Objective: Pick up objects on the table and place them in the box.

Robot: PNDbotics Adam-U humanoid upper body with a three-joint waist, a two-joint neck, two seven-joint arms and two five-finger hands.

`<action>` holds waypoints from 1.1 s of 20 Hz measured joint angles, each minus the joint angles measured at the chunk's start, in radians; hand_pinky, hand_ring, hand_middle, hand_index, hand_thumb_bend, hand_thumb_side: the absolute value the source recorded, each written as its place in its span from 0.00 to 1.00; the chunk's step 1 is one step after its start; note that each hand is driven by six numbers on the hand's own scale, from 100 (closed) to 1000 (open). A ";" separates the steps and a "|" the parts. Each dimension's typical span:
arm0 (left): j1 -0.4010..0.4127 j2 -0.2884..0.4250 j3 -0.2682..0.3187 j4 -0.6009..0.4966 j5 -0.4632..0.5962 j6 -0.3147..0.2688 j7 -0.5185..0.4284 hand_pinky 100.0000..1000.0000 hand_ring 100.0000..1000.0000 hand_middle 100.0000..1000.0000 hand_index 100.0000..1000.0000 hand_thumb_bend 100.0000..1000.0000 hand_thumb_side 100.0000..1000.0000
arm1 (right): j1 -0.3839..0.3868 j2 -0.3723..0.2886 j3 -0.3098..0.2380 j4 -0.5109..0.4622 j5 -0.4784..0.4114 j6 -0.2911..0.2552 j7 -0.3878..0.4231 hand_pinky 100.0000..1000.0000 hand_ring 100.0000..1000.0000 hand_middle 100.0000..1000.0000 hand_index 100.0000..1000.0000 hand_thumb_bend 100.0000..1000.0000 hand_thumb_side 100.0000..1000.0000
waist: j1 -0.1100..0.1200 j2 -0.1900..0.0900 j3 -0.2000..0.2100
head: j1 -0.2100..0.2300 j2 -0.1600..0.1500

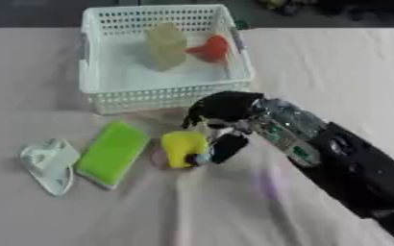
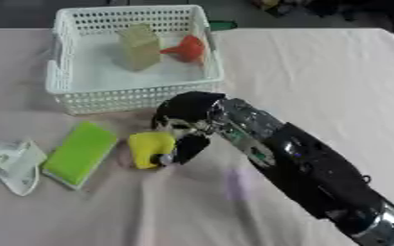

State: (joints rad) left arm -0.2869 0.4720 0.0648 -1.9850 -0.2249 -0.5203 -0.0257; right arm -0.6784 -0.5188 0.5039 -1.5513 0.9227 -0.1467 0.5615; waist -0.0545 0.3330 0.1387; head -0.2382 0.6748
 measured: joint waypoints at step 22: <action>-0.002 -0.006 0.000 0.000 0.000 0.004 -0.012 1.00 0.99 0.93 0.97 0.00 0.92 | -0.008 0.013 0.002 0.020 0.013 -0.008 0.001 0.82 0.82 0.43 0.65 0.39 0.71 | 0.000 0.001 -0.003 | -0.004 0.000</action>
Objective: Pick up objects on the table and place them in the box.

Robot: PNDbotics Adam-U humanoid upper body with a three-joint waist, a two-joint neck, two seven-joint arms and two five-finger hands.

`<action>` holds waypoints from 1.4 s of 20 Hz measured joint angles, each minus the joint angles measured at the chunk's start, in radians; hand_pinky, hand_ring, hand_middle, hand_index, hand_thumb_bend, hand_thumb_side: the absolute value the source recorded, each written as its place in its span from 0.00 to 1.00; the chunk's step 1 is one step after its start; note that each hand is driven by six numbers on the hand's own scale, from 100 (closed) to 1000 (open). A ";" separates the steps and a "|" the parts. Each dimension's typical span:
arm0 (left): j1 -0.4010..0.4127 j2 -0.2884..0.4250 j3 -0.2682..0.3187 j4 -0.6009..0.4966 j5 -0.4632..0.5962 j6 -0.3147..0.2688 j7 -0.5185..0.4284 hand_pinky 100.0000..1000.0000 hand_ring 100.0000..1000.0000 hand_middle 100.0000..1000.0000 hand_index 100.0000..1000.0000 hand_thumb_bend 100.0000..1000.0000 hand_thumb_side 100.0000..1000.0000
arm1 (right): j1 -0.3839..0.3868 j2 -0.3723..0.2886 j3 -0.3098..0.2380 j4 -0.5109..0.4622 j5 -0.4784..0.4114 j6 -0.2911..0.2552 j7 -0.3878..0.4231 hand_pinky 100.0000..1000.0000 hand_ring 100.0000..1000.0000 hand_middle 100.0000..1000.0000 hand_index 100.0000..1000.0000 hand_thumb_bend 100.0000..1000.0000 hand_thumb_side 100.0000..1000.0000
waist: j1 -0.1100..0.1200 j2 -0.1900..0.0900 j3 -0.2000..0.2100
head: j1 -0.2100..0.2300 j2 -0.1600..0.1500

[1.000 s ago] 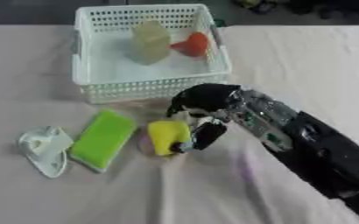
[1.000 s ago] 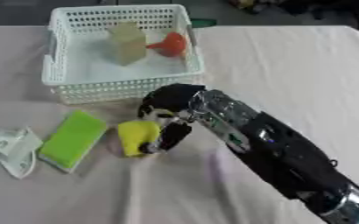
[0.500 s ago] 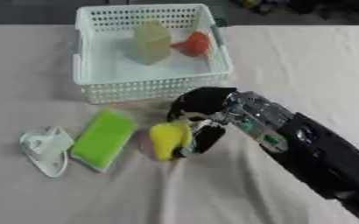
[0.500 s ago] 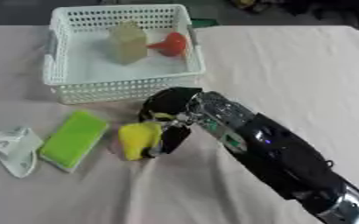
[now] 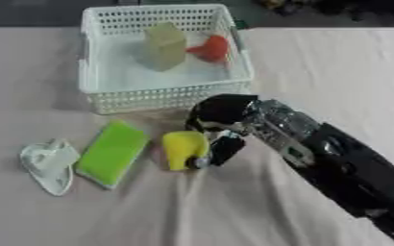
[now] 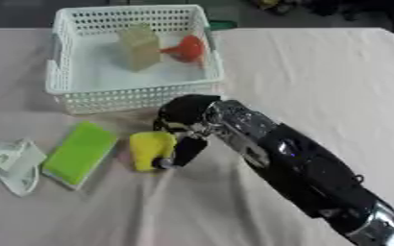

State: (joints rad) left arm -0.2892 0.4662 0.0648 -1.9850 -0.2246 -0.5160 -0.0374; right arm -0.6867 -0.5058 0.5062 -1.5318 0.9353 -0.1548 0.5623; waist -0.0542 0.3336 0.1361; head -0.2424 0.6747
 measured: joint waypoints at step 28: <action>0.001 0.000 0.001 0.000 0.002 0.004 -0.004 1.00 0.99 0.93 0.97 0.00 0.92 | -0.014 -0.028 -0.013 -0.076 -0.086 0.064 -0.025 0.78 0.71 0.23 0.42 0.06 0.61 | 0.005 -0.002 -0.012 | -0.001 0.000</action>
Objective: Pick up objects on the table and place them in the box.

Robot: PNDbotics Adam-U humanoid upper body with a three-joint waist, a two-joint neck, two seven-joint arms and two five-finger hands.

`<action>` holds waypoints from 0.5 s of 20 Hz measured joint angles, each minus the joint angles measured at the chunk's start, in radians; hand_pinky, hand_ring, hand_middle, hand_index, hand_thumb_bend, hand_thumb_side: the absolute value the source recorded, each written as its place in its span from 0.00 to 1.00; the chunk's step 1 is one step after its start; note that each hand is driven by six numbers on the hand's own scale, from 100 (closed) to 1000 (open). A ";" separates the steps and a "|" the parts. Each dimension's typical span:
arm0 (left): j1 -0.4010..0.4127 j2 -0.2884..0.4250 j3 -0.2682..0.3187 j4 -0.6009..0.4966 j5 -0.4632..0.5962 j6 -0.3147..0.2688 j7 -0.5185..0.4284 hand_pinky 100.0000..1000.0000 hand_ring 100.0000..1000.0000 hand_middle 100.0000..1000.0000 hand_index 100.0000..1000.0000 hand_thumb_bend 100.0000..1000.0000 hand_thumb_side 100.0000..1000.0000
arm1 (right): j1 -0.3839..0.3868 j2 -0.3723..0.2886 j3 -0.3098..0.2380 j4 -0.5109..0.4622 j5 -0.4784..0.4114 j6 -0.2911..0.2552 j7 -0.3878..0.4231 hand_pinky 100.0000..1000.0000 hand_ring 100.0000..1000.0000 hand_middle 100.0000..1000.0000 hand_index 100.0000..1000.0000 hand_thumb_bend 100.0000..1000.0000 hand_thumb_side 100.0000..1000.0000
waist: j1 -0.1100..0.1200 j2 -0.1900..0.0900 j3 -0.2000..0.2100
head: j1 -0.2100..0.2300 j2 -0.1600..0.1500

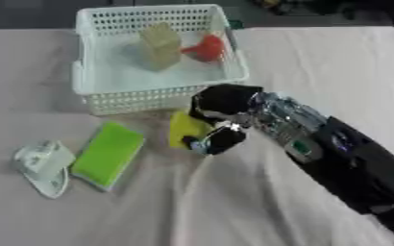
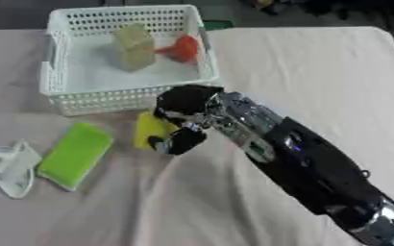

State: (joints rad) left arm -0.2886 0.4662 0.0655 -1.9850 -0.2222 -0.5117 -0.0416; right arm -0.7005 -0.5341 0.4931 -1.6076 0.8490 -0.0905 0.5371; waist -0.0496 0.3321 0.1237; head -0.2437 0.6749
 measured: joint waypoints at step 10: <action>0.002 0.000 0.001 0.000 0.000 0.000 0.000 1.00 0.99 0.93 0.97 0.00 0.92 | -0.008 -0.030 -0.015 -0.091 -0.042 0.032 0.004 0.77 0.66 0.18 0.36 0.00 0.59 | 0.004 -0.006 -0.008 | 0.000 0.000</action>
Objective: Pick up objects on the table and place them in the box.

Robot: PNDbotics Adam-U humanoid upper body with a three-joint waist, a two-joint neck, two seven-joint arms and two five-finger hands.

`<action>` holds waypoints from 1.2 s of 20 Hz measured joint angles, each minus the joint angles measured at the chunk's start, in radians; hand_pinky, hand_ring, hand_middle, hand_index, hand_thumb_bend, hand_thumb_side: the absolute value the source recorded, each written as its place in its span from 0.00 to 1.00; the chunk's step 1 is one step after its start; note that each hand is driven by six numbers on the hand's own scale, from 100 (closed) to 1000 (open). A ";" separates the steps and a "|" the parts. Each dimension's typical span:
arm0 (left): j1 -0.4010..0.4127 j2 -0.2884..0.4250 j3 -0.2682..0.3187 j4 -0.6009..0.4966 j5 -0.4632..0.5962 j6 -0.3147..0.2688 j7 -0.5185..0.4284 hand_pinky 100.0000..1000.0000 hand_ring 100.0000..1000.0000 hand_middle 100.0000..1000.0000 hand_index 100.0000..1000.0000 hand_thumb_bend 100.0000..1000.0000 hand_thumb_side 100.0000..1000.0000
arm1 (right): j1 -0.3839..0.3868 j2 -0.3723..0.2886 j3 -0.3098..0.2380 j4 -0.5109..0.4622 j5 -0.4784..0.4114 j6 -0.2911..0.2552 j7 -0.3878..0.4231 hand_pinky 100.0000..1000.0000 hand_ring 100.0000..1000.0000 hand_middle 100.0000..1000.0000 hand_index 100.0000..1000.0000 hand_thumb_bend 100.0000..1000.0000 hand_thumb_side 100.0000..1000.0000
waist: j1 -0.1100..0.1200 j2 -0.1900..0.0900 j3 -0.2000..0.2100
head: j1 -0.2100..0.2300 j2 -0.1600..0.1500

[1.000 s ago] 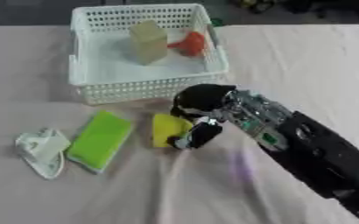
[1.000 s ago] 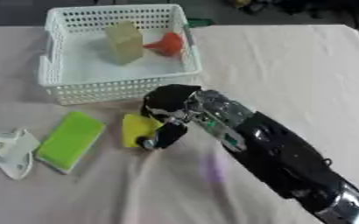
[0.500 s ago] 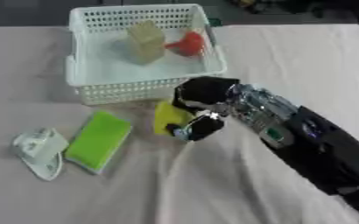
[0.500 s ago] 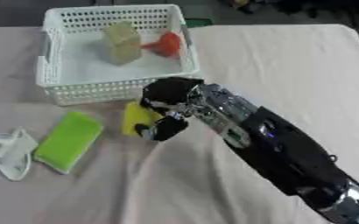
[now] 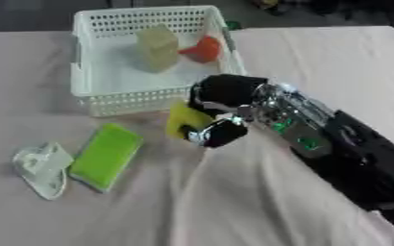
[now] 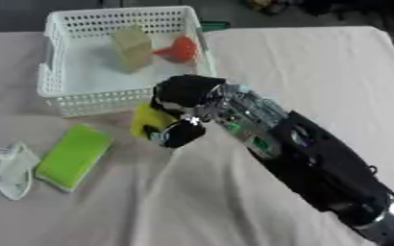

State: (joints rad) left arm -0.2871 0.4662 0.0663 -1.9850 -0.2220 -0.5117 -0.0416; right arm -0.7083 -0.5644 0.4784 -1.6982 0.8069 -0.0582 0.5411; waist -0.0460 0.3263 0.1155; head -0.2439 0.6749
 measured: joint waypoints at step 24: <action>0.005 0.000 0.005 0.000 0.001 0.000 0.000 1.00 0.99 0.93 0.97 0.00 0.91 | -0.075 -0.120 -0.087 -0.241 -0.121 0.098 0.018 0.76 0.63 0.15 0.33 0.01 0.60 | -0.006 -0.009 0.006 | -0.018 -0.013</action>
State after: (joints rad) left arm -0.2818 0.4665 0.0714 -1.9850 -0.2206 -0.5114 -0.0413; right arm -0.7834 -0.6841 0.3918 -1.9389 0.6864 0.0402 0.5591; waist -0.0518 0.3173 0.1216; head -0.2616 0.6623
